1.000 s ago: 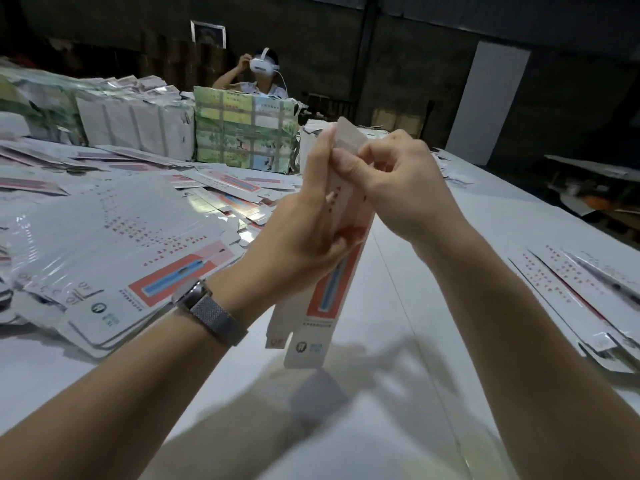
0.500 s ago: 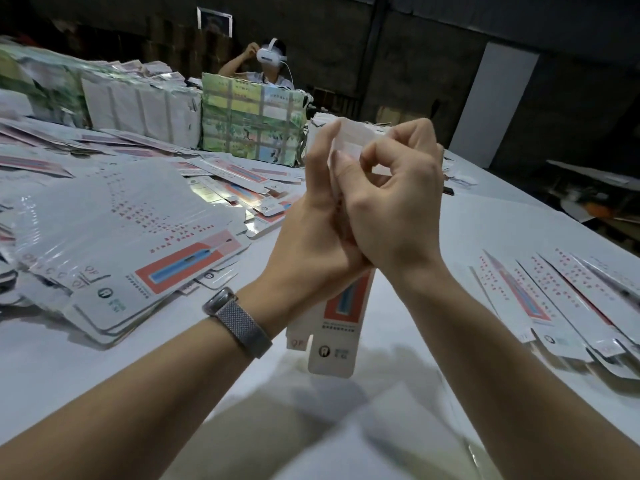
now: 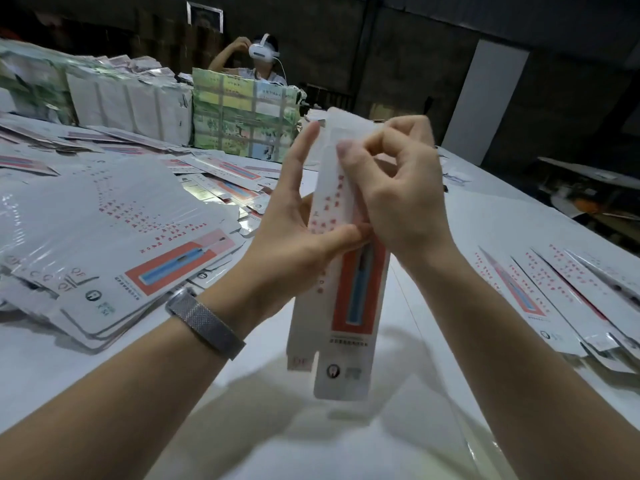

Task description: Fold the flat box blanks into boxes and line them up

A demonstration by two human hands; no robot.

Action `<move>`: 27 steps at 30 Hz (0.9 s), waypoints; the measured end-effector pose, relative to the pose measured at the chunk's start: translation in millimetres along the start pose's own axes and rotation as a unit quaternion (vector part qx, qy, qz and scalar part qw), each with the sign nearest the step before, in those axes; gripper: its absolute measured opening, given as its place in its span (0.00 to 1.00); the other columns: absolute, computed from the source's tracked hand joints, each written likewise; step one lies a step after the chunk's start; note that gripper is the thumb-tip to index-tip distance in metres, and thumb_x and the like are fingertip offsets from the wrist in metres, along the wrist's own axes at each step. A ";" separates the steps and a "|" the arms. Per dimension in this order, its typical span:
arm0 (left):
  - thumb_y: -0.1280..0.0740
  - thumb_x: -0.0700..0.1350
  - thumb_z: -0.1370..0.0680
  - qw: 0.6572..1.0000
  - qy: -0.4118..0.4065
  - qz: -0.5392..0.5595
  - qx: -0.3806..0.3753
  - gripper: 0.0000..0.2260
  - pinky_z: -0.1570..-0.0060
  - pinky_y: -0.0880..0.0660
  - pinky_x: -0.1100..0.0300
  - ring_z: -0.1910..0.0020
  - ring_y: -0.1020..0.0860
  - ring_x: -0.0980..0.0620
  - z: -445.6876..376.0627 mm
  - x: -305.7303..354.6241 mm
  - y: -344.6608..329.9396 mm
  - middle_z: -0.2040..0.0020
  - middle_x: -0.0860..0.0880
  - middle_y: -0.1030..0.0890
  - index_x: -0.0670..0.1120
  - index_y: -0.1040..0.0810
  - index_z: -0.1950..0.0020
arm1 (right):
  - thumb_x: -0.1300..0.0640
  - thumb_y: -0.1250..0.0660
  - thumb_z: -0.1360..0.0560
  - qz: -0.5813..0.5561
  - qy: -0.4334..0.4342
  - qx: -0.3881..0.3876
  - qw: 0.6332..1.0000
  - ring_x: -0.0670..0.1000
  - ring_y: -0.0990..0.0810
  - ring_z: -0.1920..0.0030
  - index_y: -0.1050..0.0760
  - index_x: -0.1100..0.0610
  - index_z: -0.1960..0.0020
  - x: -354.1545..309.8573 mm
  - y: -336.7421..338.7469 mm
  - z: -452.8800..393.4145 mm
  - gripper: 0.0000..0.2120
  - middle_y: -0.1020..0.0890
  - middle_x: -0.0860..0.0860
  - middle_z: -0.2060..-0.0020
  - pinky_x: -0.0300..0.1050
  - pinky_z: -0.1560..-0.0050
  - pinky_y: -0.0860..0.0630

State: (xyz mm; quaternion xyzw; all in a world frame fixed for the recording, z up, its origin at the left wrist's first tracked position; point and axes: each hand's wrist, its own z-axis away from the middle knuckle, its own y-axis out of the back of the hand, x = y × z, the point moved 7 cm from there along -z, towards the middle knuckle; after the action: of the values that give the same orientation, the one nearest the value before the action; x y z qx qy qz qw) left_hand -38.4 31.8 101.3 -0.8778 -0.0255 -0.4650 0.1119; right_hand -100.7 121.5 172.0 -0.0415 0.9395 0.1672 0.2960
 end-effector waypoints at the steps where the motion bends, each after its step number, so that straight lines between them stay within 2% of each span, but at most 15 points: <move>1: 0.28 0.34 0.25 0.999 0.033 0.027 -0.015 0.45 0.50 0.18 0.49 0.45 0.16 0.41 2.2 -3.0 -2.3 0.41 0.43 0.17 0.62 0.47 0.19 | 0.51 0.32 0.22 -0.006 0.008 0.026 1.000 0.52 0.21 0.50 0.28 0.52 0.63 -0.6 3.6 -0.4 0.13 0.32 0.48 0.53 0.46 0.54 0.17; 4: 0.33 0.45 0.24 0.987 0.126 0.078 -0.065 0.28 0.53 0.17 0.47 0.51 0.15 0.41 8.8 -7.7 -10.5 0.45 0.41 0.17 0.53 0.34 0.25 | 0.49 0.33 0.22 -0.009 0.025 0.070 0.997 0.59 0.24 0.45 0.31 0.50 0.65 0.0 10.3 1.5 0.14 0.35 0.47 0.53 0.50 0.51 0.18; 7: 0.35 0.49 0.22 0.974 0.191 0.097 -0.077 0.14 0.63 0.18 0.55 0.60 0.14 0.46 14.0 -11.6 -8.2 0.55 0.45 0.14 0.45 0.26 0.38 | 0.46 0.32 0.23 0.057 0.006 0.058 0.997 0.56 0.28 0.44 0.31 0.48 0.67 6.1 8.9 5.0 0.17 0.36 0.44 0.55 0.54 0.46 0.22; 10: 0.36 0.52 0.22 0.977 0.187 0.049 -0.084 0.15 0.62 0.18 0.57 0.59 0.14 0.46 13.7 -15.7 -4.4 0.54 0.45 0.14 0.45 0.26 0.39 | 0.40 0.31 0.25 0.148 -0.002 0.003 0.989 0.54 0.30 0.43 0.28 0.49 0.67 3.5 3.4 2.3 0.18 0.33 0.47 0.53 0.52 0.43 0.25; 12: 0.40 0.58 0.20 0.981 0.172 0.013 -0.089 0.19 0.60 0.18 0.56 0.56 0.14 0.48 13.3 -17.1 -4.3 0.53 0.48 0.14 0.47 0.25 0.37 | 0.37 0.32 0.26 0.186 -0.024 -0.052 0.981 0.53 0.31 0.42 0.24 0.52 0.66 3.0 -0.1 -0.5 0.21 0.32 0.48 0.50 0.54 0.45 0.24; 14: 0.47 0.62 0.18 0.983 0.155 -0.015 -0.093 0.23 0.60 0.18 0.57 0.56 0.14 0.48 13.4 -16.2 -4.4 0.52 0.49 0.14 0.48 0.24 0.37 | 0.37 0.32 0.25 0.170 -0.057 -0.086 0.980 0.54 0.30 0.41 0.21 0.56 0.66 4.2 -2.8 -0.5 0.23 0.32 0.48 0.51 0.57 0.50 0.22; 17: 0.54 0.64 0.18 0.983 0.148 -0.028 -0.104 0.30 0.59 0.18 0.55 0.56 0.14 0.46 13.2 -18.7 -9.4 0.51 0.47 0.14 0.45 0.24 0.35 | 0.43 0.31 0.24 0.124 -0.068 -0.060 0.988 0.56 0.27 0.44 0.25 0.60 0.68 2.9 -3.6 2.1 0.23 0.32 0.46 0.55 0.55 0.47 0.23; 20: 0.47 0.63 0.21 0.985 0.149 0.024 -0.088 0.29 0.58 0.20 0.56 0.60 0.19 0.49 12.8 -26.0 -20.8 0.57 0.48 0.19 0.40 0.30 0.35 | 0.53 0.30 0.25 0.076 -0.065 -0.011 0.995 0.49 0.27 0.51 0.27 0.64 0.69 2.8 -2.9 5.0 0.20 0.32 0.46 0.59 0.54 0.49 0.24; 23: 0.34 0.56 0.22 0.991 0.116 0.028 -0.064 0.23 0.58 0.21 0.53 0.61 0.22 0.49 9.2 -27.7 -20.4 0.57 0.47 0.22 0.43 0.33 0.36 | 0.57 0.29 0.26 0.043 -0.074 0.016 0.996 0.44 0.29 0.57 0.26 0.68 0.69 4.8 -3.4 7.4 0.18 0.31 0.48 0.59 0.52 0.53 0.24; 25: 0.25 0.50 0.28 0.993 0.094 -0.021 -0.068 0.28 0.57 0.20 0.57 0.60 0.19 0.51 7.2 -26.5 -16.6 0.56 0.49 0.20 0.47 0.34 0.33 | 0.58 0.29 0.26 0.037 -0.071 0.034 0.996 0.46 0.27 0.57 0.25 0.67 0.69 4.0 -2.0 9.5 0.17 0.31 0.49 0.59 0.51 0.55 0.24; 27: 0.20 0.43 0.33 0.991 0.071 -0.083 -0.075 0.38 0.55 0.19 0.61 0.54 0.16 0.53 5.8 -25.8 -14.2 0.53 0.54 0.18 0.50 0.38 0.29 | 0.58 0.29 0.27 0.056 -0.054 0.043 0.996 0.46 0.29 0.58 0.29 0.60 0.73 -0.5 -0.3 12.7 0.18 0.33 0.47 0.61 0.49 0.55 0.24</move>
State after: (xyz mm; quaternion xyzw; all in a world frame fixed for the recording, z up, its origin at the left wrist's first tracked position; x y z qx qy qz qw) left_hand -50.4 48.4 79.5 -0.8435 -0.0555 -0.5343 0.0087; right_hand -93.3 125.4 162.5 0.0333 0.9295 0.1453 0.3374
